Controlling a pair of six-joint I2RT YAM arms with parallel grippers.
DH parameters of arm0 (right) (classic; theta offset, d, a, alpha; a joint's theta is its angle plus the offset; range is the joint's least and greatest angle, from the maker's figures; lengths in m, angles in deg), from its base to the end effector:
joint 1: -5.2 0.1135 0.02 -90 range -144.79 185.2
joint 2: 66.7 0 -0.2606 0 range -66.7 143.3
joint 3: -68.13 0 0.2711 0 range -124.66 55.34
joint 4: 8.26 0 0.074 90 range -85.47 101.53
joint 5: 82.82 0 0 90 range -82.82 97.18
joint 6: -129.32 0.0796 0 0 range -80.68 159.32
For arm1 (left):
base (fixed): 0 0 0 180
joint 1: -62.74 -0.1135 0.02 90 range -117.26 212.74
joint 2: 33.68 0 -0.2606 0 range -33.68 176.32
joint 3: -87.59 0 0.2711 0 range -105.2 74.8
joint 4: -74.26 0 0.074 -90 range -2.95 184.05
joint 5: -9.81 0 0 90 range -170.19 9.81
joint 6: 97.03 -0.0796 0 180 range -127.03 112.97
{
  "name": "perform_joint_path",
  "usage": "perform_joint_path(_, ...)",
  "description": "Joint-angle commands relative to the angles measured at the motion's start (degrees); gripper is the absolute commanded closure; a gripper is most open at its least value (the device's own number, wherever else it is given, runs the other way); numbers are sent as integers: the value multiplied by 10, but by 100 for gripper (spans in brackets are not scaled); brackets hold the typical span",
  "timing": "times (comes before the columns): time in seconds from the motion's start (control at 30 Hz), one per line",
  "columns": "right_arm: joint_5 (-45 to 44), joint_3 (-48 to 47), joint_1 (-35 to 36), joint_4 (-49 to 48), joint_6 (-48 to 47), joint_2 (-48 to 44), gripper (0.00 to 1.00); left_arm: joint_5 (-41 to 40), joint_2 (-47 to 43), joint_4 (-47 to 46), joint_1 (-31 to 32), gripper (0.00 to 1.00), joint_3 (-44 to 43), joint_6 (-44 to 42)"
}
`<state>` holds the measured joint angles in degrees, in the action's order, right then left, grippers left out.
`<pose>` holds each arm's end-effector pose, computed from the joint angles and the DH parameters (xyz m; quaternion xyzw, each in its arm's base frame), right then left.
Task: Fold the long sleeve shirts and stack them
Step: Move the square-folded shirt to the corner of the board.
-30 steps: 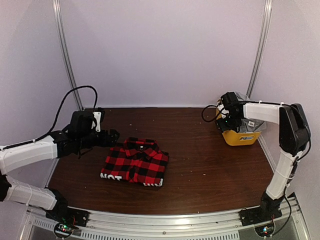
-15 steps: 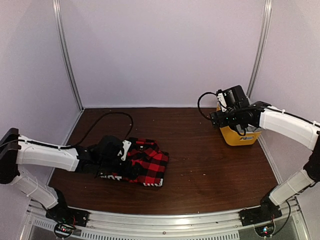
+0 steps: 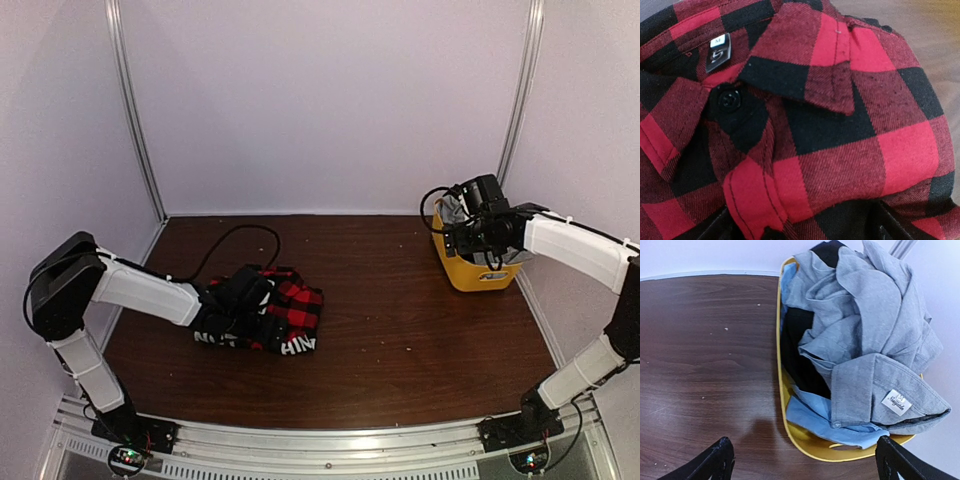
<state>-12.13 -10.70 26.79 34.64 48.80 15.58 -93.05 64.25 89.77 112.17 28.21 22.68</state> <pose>0.3431 0.1075 0.2475 -0.0345 0.9166 -0.0518 0.3948 0.2456 -0.2596 0.0799 0.1278 0.9372 -0.1132 0.3042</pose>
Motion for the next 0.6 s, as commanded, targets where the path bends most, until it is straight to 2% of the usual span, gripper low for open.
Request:
perform_joint_path(0.0, 9, -10, -61, -23, 9, 27, 0, -20, -3, 10, -87, 7, 33, -30)
perform_joint_path(0.17, 31, -45, -111, -37, 9, 59, 0, -44, -16, 9, -160, 3, 44, -80)
perform_joint_path(0.23, 40, -56, -122, -43, 10, 64, 0, 1, -21, 1, -201, 3, 48, -86)
perform_joint_path(0.37, 46, -75, -138, -43, 10, 73, 0, 29, -39, 2, -259, 3, 55, -80)
perform_joint_path(0.57, 84, -74, -151, -50, 11, 74, 0, -1, -43, 62, -283, 2, 11, -86)
